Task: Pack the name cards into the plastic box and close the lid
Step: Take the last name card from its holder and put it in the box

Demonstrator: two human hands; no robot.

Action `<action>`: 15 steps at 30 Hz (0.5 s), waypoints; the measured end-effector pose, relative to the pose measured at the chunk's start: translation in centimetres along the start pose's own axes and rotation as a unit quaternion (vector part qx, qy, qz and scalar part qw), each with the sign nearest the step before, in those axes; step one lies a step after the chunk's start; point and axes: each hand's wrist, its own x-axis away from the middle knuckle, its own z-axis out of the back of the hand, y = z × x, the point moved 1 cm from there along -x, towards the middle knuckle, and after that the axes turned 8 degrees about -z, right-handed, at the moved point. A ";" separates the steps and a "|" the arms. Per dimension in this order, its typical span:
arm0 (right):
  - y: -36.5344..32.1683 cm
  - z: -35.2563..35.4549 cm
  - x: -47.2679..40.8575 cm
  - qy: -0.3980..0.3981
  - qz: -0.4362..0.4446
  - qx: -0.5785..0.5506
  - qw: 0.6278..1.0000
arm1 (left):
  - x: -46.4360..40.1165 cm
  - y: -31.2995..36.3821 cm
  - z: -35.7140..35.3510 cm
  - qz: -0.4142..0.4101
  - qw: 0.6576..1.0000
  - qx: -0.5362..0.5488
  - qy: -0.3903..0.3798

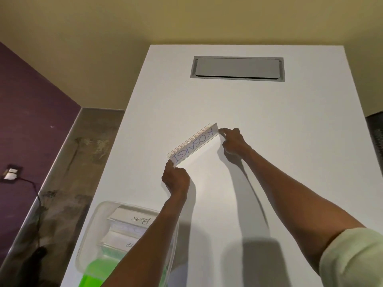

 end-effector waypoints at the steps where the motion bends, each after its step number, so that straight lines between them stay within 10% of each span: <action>1: 0.0 0.0 0.1 0.000 -0.007 -0.009 1.000 | 0.0 0.0 0.0 -0.009 1.000 -0.007 0.002; 15: -0.1 3.1 2.3 0.069 -0.011 -0.098 0.993 | -0.1 3.4 2.5 0.003 0.997 -0.002 -0.077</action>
